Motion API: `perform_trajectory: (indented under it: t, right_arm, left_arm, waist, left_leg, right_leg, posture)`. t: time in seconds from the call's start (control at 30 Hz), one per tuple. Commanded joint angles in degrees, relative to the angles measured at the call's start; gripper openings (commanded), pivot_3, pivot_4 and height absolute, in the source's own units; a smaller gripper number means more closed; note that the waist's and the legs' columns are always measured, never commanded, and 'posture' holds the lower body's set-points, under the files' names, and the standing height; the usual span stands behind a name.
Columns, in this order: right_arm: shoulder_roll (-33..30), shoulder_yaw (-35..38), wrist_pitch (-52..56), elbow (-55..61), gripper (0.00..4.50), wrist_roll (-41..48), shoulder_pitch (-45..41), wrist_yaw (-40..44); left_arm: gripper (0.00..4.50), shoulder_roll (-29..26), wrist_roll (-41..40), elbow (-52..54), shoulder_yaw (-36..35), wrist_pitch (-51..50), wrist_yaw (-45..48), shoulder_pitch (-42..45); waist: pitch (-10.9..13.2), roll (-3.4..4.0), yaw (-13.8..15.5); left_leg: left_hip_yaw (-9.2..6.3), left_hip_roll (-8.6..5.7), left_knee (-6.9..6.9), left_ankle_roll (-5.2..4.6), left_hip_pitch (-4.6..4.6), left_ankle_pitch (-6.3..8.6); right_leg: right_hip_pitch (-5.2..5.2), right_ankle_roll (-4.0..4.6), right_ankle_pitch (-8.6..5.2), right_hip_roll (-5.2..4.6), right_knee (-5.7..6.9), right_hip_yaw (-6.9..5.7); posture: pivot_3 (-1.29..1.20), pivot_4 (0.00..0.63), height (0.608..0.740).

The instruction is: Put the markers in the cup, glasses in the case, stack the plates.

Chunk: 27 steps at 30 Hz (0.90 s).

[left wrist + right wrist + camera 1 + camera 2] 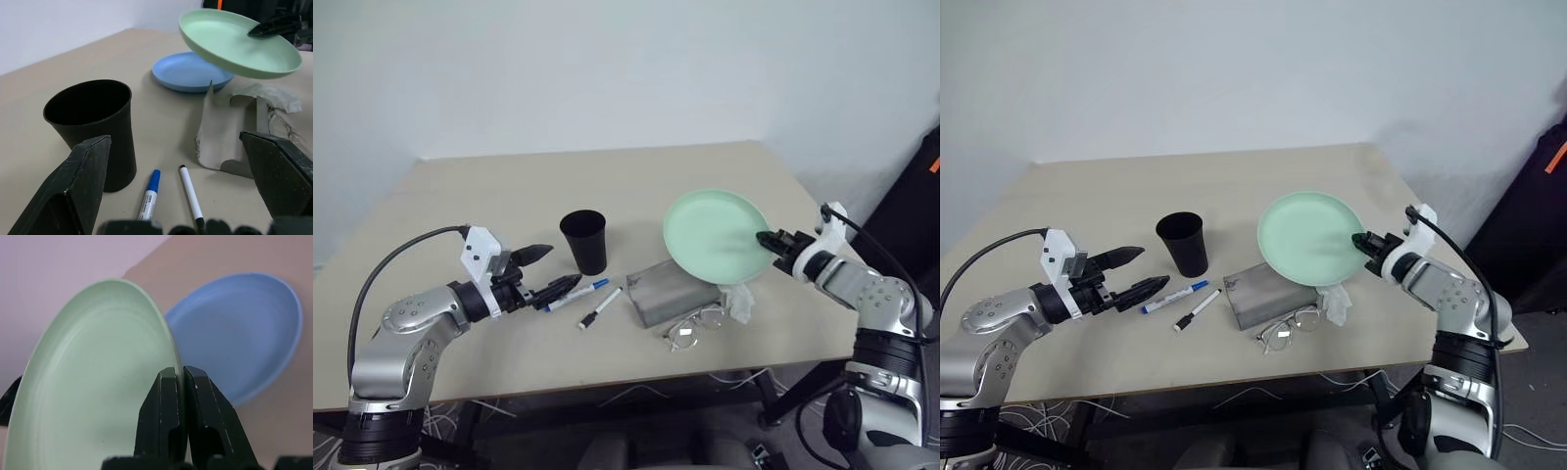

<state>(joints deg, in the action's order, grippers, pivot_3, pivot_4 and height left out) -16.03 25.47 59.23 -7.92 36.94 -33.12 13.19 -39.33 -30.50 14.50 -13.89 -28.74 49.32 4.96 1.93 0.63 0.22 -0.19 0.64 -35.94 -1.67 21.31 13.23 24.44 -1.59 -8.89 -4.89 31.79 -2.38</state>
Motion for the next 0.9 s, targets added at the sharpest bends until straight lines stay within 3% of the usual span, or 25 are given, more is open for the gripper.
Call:
perform_trajectory:
  t: [0.03,0.23,0.67,0.9]
  right_arm:
    - [0.4,-1.4,-3.2,1.7,0.01,-1.3,-4.5,-2.6]
    - [-1.1,-5.8,-10.7,-7.3,0.01,-8.1,-12.3,-3.8]
    - [-4.5,-6.8,-19.7,-30.7,0.01,-15.8,-22.9,-5.4]
    - [-4.3,-7.4,-23.4,-38.1,0.01,-19.0,-26.1,-7.4]
  left_arm:
    - [4.5,0.0,-1.2,2.3,-0.7,0.2,-0.5,0.6]
    - [4.5,0.3,-1.0,2.3,-0.5,0.2,-0.9,1.0]
    - [4.5,0.8,-1.1,3.0,-0.8,0.3,-1.3,0.4]
    - [4.5,0.6,-1.2,3.2,-0.7,0.1,-1.4,0.5]
  waist:
    - [0.0,0.0,0.0]
    - [0.0,-0.01,-0.1]
    - [0.0,-0.02,-0.3]
    - [0.0,-0.03,-0.3]
  left_leg:
    - [-0.02,-0.03,0.0,-0.01,0.01,0.02]
    - [-0.23,-0.09,0.03,-0.13,-0.02,0.0]
    - [-0.36,-0.12,0.03,-0.16,-0.05,-0.02]
    - [-0.41,-0.14,0.05,-0.17,-0.14,-0.02]
  right_leg:
    - [0.0,0.13,0.09,0.01,0.0,0.0]
    - [-0.04,0.25,0.17,0.13,0.1,0.02]
    - [-0.11,0.29,0.2,0.36,0.13,0.26]
    - [-0.15,0.31,0.2,1.27,0.25,1.57]
  posture:
    - [0.0,0.0,0.727]
    - [0.0,0.0,0.727]
    - [0.0,0.0,0.727]
    - [0.0,0.0,0.727]
